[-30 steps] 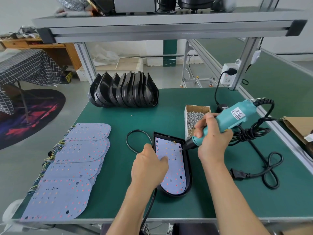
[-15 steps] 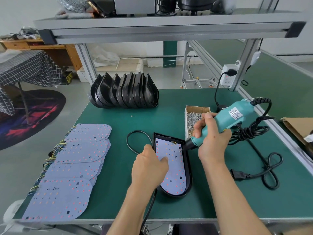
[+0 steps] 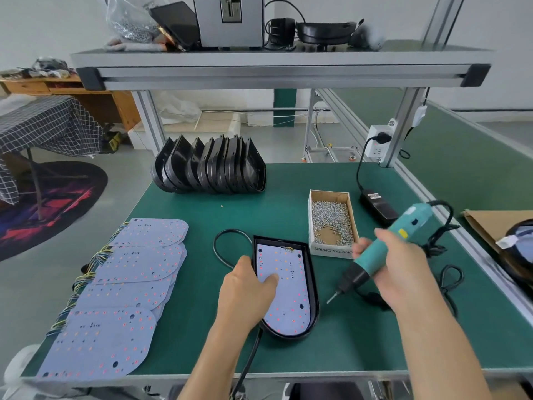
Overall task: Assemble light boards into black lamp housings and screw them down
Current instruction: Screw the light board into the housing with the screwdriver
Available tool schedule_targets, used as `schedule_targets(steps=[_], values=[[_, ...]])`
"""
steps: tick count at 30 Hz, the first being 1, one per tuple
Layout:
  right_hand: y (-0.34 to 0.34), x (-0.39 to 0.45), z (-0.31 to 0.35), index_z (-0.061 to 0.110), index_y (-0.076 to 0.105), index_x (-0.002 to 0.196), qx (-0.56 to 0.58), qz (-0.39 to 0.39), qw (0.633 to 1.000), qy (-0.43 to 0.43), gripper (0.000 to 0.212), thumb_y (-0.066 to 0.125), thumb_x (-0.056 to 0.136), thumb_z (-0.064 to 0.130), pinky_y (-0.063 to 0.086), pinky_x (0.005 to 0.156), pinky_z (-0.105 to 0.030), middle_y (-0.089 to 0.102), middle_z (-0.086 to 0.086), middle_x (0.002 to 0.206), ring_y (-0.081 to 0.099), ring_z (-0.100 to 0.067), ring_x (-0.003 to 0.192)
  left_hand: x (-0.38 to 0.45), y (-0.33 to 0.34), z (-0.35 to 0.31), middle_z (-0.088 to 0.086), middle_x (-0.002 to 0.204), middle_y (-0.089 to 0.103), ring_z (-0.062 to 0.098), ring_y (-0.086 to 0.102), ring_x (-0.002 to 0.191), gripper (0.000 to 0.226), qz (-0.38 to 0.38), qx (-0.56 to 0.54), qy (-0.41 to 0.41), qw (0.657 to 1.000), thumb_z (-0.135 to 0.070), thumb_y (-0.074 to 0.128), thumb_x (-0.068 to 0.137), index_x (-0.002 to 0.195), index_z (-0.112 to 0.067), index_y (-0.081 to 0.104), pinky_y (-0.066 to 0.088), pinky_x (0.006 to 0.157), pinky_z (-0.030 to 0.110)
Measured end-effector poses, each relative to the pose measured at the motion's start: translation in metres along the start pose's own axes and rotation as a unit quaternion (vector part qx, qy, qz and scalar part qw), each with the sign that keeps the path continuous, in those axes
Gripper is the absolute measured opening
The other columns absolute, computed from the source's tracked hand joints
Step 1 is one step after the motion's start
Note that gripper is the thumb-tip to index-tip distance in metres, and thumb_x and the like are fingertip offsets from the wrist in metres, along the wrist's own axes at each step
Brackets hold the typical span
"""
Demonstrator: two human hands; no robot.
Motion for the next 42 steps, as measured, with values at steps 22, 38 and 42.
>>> schedule_targets(steps=[22, 38, 42], values=[[-0.002, -0.016, -0.001, 0.000, 0.047, 0.137, -0.643, -0.118, 0.743, -0.143, 0.050, 0.067, 0.099, 0.027, 0.046, 0.084, -0.046, 0.051, -0.027, 0.124, 0.055, -0.046, 0.111, -0.002, -0.006, 0.004, 0.008, 0.100, 0.071, 0.022, 0.065, 0.080, 0.020, 0.013, -0.200, 0.022, 0.979, -0.028, 0.069, 0.094, 0.103, -0.015, 0.057, 0.057, 0.073, 0.047], [0.065, -0.096, -0.105, 0.019, 0.037, 0.155, -0.589, 0.175, 0.782, -0.105, 0.068, 0.059, 0.098, 0.050, 0.047, 0.092, -0.033, 0.059, 0.006, 0.125, 0.065, -0.016, 0.105, -0.012, -0.072, -0.010, 0.006, 0.117, 0.077, 0.024, 0.075, 0.102, 0.027, -0.043, -0.634, 0.002, 0.772, -0.012, 0.065, 0.097, 0.124, -0.011, 0.068, 0.061, 0.085, 0.041], [0.066, -0.102, -0.098, 0.021, 0.040, 0.120, -0.726, 0.096, 0.665, -0.148, 0.027, 0.051, 0.107, 0.042, 0.049, 0.085, -0.038, 0.057, -0.002, 0.128, 0.065, -0.031, 0.114, -0.017, -0.086, -0.006, 0.005, 0.112, 0.079, 0.021, 0.077, 0.093, 0.023, -0.024, -0.651, -0.001, 0.758, -0.017, 0.067, 0.094, 0.117, -0.015, 0.071, 0.063, 0.072, 0.035]])
Point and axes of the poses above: each hand's wrist, its own x-axis towards the middle knuckle, its own y-axis out of the palm, z = x × y, the point moved 8 cm from there along x, towards the middle knuckle
